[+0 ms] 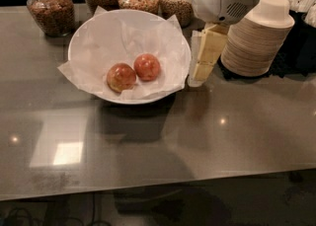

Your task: Pick apple from white bowl

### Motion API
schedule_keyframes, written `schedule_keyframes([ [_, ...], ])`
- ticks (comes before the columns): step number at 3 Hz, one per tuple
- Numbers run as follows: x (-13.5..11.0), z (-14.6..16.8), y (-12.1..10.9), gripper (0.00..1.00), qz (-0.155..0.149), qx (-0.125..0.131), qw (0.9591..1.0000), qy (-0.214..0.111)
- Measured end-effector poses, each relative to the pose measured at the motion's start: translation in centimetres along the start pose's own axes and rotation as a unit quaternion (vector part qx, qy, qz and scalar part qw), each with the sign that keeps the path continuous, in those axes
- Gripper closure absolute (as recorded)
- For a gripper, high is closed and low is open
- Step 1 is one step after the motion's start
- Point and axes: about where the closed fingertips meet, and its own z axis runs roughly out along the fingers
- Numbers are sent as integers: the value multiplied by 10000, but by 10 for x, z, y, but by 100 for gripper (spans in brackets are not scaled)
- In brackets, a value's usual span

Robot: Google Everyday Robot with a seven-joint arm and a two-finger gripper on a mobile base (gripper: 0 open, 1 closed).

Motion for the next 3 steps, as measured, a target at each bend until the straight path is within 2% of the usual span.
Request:
schedule_keyframes([
  [1,-8,17,-6,13,-230,-78,9996,-117],
  [2,-8,35,-13,15,-329,-137,9991,-217],
  [3,-6,50,-19,1,-355,-211,9988,-250],
])
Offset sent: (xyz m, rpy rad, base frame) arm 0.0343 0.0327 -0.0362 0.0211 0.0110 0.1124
